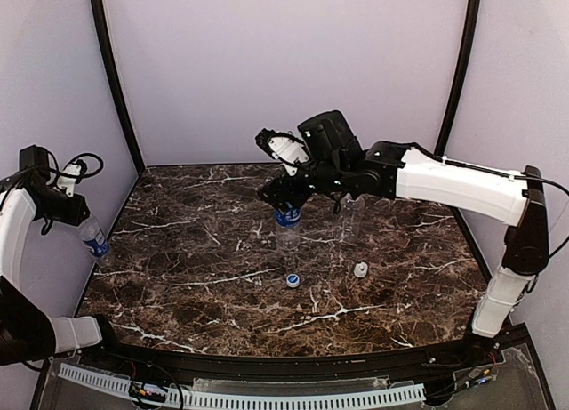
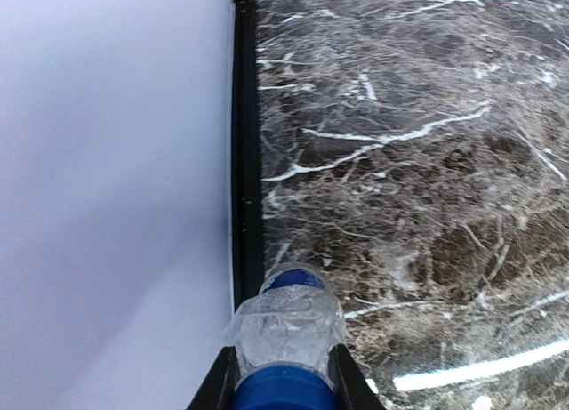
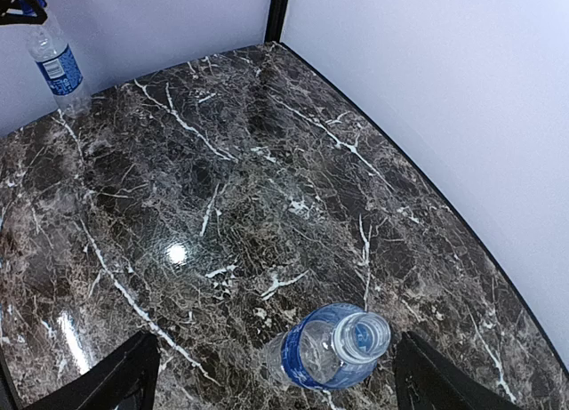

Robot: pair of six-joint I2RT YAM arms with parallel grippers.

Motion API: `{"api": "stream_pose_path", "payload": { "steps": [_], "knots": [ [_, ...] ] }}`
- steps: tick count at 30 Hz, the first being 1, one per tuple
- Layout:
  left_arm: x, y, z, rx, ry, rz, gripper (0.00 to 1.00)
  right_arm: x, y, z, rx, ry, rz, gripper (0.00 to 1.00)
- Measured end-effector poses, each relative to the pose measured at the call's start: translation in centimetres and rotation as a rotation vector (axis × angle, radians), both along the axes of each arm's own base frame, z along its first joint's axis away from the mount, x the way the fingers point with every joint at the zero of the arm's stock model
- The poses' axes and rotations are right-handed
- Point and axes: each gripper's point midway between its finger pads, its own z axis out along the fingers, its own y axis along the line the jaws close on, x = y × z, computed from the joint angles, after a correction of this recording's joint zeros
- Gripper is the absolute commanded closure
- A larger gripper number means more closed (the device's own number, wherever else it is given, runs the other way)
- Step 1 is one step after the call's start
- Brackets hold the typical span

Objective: Unscrew the bottle caps

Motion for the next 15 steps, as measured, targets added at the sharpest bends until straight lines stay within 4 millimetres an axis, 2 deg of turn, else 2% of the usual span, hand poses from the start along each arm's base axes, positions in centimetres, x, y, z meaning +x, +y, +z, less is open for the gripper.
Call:
{"api": "stream_pose_path", "payload": {
  "steps": [2,5,7,11,13,15],
  "knots": [
    [-0.3,-2.0,0.9,-0.051,-0.009,-0.094,0.99,-1.1,0.2,0.4,-0.003,-0.027,0.040,0.10],
    [-0.8,-5.5,3.8,-0.106,-0.062,-0.270,0.99,-3.9,1.2,1.4,0.015,-0.094,0.156,0.10],
    [-1.5,-8.9,6.8,-0.126,-0.133,-0.437,0.99,-6.4,2.3,2.2,0.044,-0.152,0.259,0.07],
    [-4.8,-16.5,13.3,-0.171,-0.309,-0.793,0.99,-11.1,5.1,3.2,0.107,-0.288,0.460,0.02],
    [-6.7,-19.1,16.4,-0.195,-0.383,-0.921,0.99,-12.4,6.6,3.5,0.132,-0.337,0.519,0.02],
    [-7.9,-20.9,18.5,-0.219,-0.423,-1.017,0.99,-12.5,7.9,3.6,0.150,-0.366,0.541,0.01]
  ]
}}
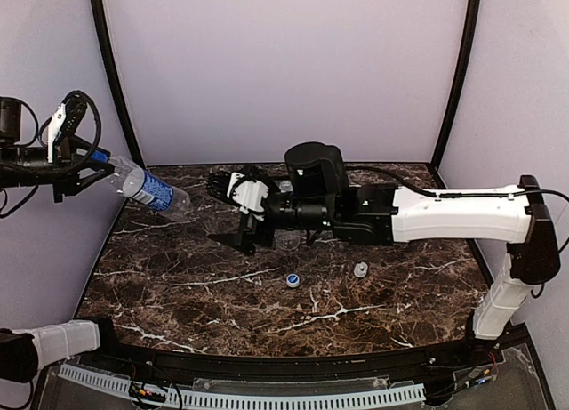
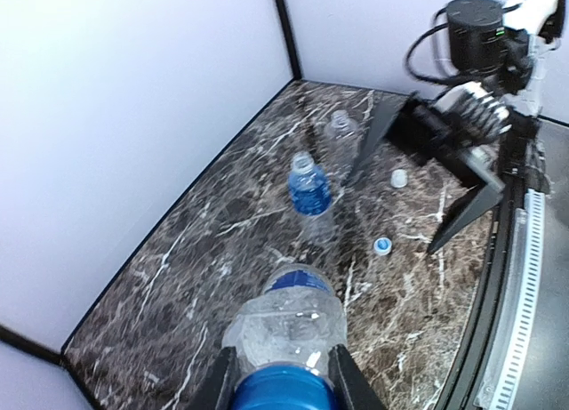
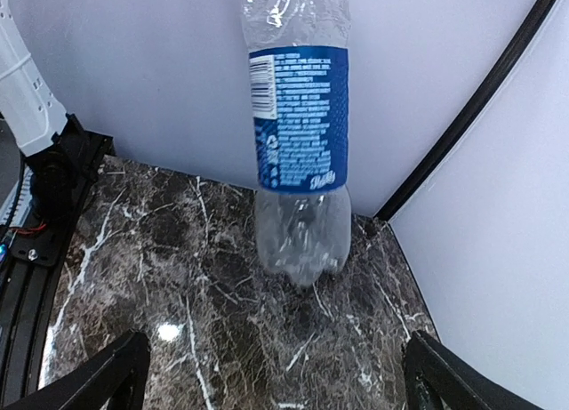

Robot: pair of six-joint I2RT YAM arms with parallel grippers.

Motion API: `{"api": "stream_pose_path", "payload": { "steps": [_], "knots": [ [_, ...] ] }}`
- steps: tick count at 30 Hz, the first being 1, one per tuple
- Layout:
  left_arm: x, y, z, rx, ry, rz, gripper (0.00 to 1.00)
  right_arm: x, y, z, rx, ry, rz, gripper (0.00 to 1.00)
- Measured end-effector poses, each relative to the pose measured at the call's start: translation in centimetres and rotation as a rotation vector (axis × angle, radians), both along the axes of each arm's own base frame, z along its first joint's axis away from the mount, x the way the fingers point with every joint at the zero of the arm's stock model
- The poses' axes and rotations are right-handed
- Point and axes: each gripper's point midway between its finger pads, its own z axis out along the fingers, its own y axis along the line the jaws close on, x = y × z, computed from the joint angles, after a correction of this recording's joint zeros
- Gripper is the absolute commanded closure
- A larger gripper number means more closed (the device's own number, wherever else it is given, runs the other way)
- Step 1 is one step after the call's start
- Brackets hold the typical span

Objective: Unscrew the bottle caps

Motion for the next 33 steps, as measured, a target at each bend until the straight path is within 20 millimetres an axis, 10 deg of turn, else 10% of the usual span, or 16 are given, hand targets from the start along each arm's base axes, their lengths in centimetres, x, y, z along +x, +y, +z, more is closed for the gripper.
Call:
{"api": "stream_pose_path", "payload": {
  "steps": [12,22,23,25,27,33],
  "knots": [
    [-0.3,-7.7,-1.4,0.030,0.159,-0.356,0.99,1.9,6.6,-0.7,0.033,0.050,0.032,0.06],
    [-0.9,-7.9,-0.1,0.025,0.132,-0.368,0.98,1.0,5.9,-3.6,0.003,0.177,0.055,0.59],
    [-0.9,-7.9,-0.1,0.023,0.134,-0.367,0.91,1.0,5.8,-3.6,0.008,0.187,0.053,0.61],
    [-0.8,-8.0,0.0,0.017,0.138,-0.367,0.32,1.0,5.5,-3.5,0.018,0.209,0.053,0.63],
    [-0.5,-8.2,0.3,0.005,0.126,-0.369,0.05,0.9,5.2,-3.3,0.029,0.218,0.054,0.65],
    [-0.9,-8.1,0.2,-0.070,0.023,-0.332,0.01,1.5,3.8,-2.0,0.135,0.295,0.026,0.66]
  ]
}}
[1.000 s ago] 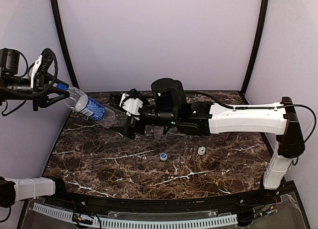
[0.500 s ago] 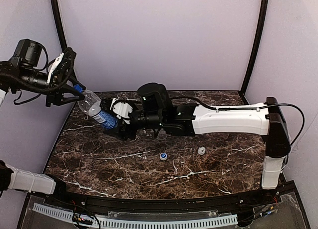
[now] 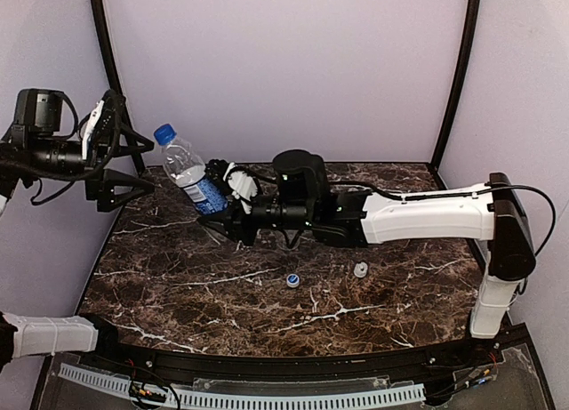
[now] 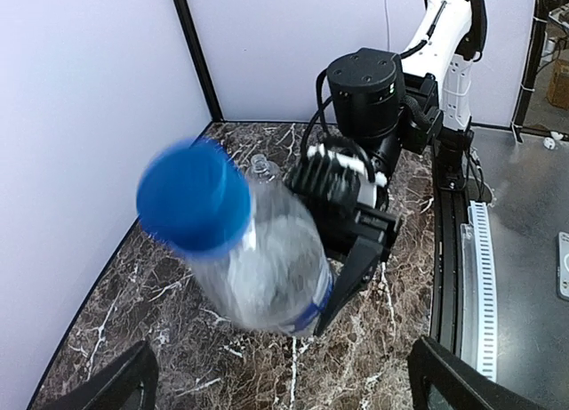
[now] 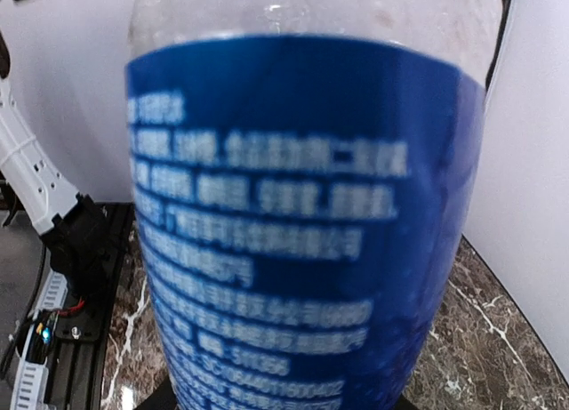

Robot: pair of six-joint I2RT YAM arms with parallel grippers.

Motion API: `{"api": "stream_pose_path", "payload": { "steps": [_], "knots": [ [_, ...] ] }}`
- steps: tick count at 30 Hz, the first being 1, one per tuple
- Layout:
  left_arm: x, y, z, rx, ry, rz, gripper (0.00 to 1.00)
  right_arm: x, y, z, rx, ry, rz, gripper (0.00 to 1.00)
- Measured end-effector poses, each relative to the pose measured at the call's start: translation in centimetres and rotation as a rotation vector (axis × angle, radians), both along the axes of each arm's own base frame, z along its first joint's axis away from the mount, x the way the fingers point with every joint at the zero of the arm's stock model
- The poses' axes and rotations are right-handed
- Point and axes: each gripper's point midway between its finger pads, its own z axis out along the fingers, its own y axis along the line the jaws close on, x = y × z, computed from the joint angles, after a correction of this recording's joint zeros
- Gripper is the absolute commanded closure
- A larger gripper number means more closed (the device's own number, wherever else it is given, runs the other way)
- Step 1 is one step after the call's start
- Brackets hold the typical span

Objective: Unscrew the bottle caps

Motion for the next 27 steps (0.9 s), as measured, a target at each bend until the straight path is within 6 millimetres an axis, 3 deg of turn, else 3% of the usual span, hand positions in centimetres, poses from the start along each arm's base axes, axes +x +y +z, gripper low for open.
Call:
{"api": "stream_pose_path", "payload": {
  "steps": [3,5,8,11,18,21,27],
  "knots": [
    [-0.3,0.2,-0.6,-0.070,-0.013,0.045,0.03,-0.3,-0.9,2.1,0.127,0.023,-0.004,0.66],
    [-0.3,-0.1,0.0,-0.133,-0.004,0.053,0.07,-0.7,-1.0,3.6,0.207,0.028,0.002,0.67],
    [0.6,-1.4,0.8,-0.205,0.028,0.031,0.08,-1.0,-0.6,5.9,0.321,0.049,0.011,0.67],
    [1.0,-3.3,0.2,-0.228,0.081,-0.021,0.09,-0.8,0.5,7.4,0.394,0.078,0.020,0.67],
    [1.8,-5.1,-1.1,-0.239,0.140,-0.041,0.19,-0.1,2.8,7.5,0.453,0.133,0.041,0.68],
    [2.2,-5.2,-0.7,-0.262,0.138,-0.022,0.33,-0.3,3.1,7.7,0.462,0.143,0.059,0.68],
    [2.8,-5.3,0.0,-0.296,0.119,-0.005,0.51,-0.9,3.2,8.5,0.474,0.151,0.092,0.64]
  ]
}}
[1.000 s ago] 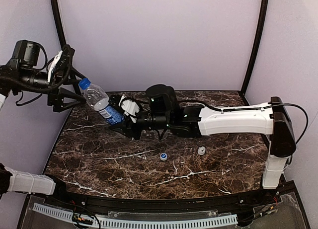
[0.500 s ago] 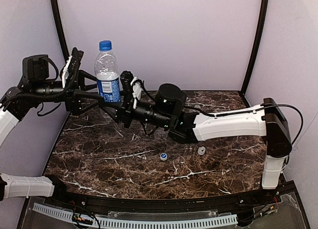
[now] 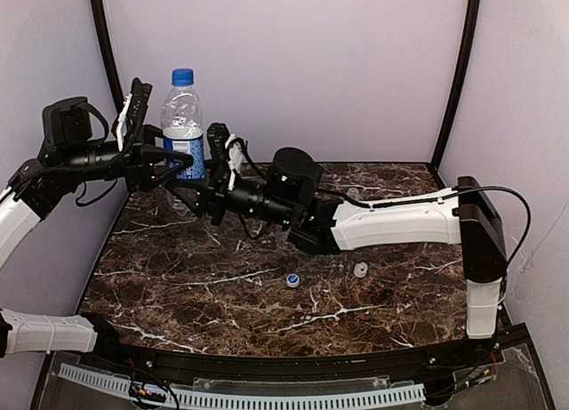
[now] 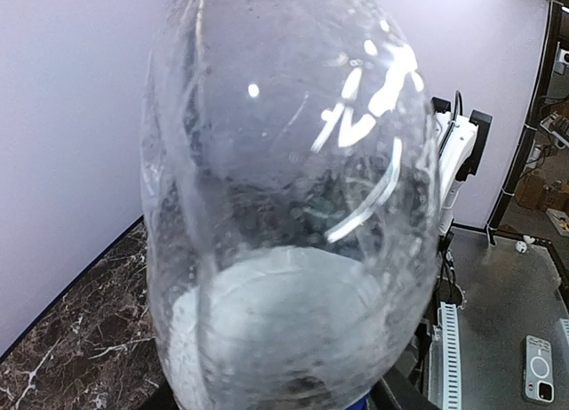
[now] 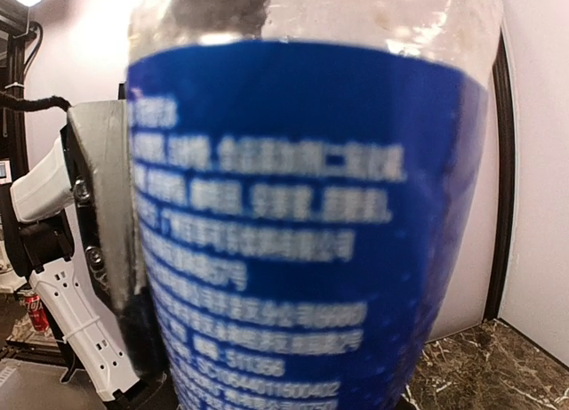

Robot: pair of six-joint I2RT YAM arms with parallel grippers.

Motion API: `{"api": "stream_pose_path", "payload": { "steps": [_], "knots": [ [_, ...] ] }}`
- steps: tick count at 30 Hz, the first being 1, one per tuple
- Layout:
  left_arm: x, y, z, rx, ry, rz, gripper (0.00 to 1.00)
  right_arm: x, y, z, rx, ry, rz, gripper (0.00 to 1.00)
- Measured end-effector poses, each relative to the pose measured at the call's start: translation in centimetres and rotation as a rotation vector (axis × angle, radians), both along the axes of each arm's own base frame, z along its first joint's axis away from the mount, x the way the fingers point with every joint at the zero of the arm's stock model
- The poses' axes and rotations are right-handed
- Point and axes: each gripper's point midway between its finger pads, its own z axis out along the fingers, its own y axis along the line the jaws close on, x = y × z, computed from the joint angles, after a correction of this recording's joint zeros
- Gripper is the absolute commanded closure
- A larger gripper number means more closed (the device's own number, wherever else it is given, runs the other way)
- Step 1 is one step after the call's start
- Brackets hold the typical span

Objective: Unscrew the bottle caps

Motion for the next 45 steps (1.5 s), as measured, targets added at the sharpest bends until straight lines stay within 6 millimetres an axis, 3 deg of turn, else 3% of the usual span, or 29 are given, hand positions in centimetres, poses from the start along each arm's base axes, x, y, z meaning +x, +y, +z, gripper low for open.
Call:
{"api": "stream_pose_path", "payload": {
  "steps": [3,6,11,14,18,21,25,28,34,39,45],
  "knots": [
    [0.2,0.0,0.0,-0.007,0.005,0.006,0.60,0.0,0.0,0.0,-0.003,0.006,0.006,0.47],
    [0.1,-0.1,-0.1,-0.008,0.011,0.003,0.61,-0.2,0.1,-0.1,-0.011,-0.001,0.010,0.28],
    [0.5,0.2,-0.8,0.034,-0.012,0.034,0.67,-0.8,-1.0,-1.8,-0.126,0.000,0.012,0.19],
    [1.2,1.0,-1.6,0.112,-0.092,0.100,0.70,-1.0,-3.0,-1.7,-0.226,0.005,-0.022,0.19],
    [3.1,3.3,-2.4,0.272,-0.286,0.247,0.73,-0.8,-6.6,1.4,-0.285,0.024,-0.110,0.25],
    [4.2,4.7,-3.7,0.423,-0.436,0.337,0.76,0.6,-9.2,4.3,-0.295,0.096,-0.233,0.26],
    [5.9,6.0,-5.8,0.621,-0.601,0.435,0.76,2.8,-10.8,6.6,-0.280,0.176,-0.364,0.26],
    [7.2,6.7,-6.3,0.730,-0.684,0.491,0.76,4.1,-10.5,6.8,-0.288,0.208,-0.392,0.28],
    [8.4,7.8,-4.6,0.814,-0.816,0.582,0.75,5.9,-7.8,4.9,-0.349,0.268,-0.351,0.36],
    [8.6,7.9,-4.7,0.842,-0.852,0.591,0.75,5.6,-6.3,3.1,-0.400,0.305,-0.274,0.42],
    [8.5,7.7,-5.6,0.872,-0.865,0.571,0.75,5.1,-6.1,3.9,-0.384,0.310,-0.225,0.55]
  ]
}}
